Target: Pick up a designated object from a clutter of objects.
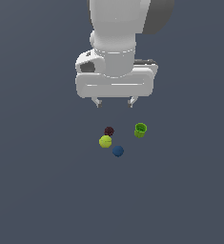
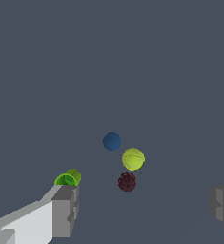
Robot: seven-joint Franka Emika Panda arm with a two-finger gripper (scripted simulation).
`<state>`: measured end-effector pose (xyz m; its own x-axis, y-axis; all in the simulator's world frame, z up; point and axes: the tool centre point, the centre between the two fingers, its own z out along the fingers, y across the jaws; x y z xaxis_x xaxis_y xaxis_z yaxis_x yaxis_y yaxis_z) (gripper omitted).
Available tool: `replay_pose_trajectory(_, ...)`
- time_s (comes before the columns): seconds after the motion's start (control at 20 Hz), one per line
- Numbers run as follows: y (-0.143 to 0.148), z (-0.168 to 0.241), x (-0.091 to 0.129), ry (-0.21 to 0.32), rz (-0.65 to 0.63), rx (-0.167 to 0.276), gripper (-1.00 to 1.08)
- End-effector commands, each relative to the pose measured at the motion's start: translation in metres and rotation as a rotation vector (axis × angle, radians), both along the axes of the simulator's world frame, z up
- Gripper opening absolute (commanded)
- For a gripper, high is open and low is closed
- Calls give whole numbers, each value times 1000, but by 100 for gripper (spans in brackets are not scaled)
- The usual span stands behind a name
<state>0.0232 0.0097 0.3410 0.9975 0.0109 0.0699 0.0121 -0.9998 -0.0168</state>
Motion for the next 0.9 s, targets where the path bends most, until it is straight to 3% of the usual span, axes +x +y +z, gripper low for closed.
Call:
replay_pose_trajectory(0.0, 0, 0, 0, 0, 0, 0, 100)
replay_pose_trajectory(0.85, 1, -5, 4, -13, -7, 7, 100)
